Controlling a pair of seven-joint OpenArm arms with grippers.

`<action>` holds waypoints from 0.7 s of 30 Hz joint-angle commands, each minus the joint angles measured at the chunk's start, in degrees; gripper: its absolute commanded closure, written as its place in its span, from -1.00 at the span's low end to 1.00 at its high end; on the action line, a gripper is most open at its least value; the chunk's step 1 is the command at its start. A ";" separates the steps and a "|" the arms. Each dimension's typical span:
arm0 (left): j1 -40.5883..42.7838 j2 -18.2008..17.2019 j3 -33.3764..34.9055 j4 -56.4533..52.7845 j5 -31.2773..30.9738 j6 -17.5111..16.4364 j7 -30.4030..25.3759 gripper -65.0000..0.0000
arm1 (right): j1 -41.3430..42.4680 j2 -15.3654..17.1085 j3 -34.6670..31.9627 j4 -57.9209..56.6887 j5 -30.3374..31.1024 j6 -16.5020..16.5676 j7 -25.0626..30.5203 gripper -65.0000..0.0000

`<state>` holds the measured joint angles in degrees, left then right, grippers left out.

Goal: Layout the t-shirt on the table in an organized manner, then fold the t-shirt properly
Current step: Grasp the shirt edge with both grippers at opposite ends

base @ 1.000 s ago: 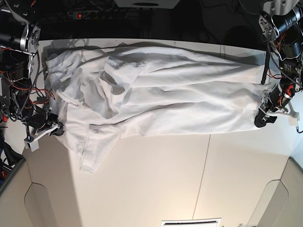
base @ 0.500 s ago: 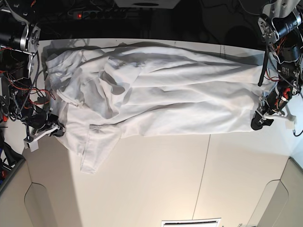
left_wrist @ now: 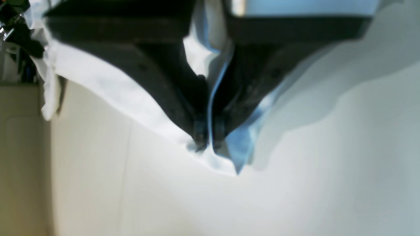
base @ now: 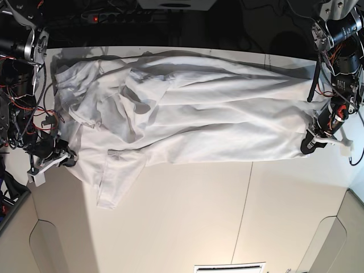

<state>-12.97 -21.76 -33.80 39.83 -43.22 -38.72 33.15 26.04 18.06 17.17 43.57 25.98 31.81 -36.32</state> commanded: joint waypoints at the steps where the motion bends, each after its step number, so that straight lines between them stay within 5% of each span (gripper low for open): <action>1: -0.46 -1.27 -1.55 1.05 -3.19 -1.28 0.11 1.00 | 1.18 1.03 1.14 2.91 1.55 0.94 0.83 1.00; 11: 3.28 -1.27 -7.15 11.82 -14.12 -1.28 11.69 1.00 | -9.68 0.98 3.61 27.23 8.37 1.44 -7.21 1.00; 21: 10.64 -1.27 -7.15 26.73 -19.61 -1.28 16.46 1.00 | -19.78 0.98 3.85 38.36 8.81 1.42 -7.63 1.00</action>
<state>-1.61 -21.78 -40.73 65.54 -61.12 -39.07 50.59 5.39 18.06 20.53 80.84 33.67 32.99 -45.10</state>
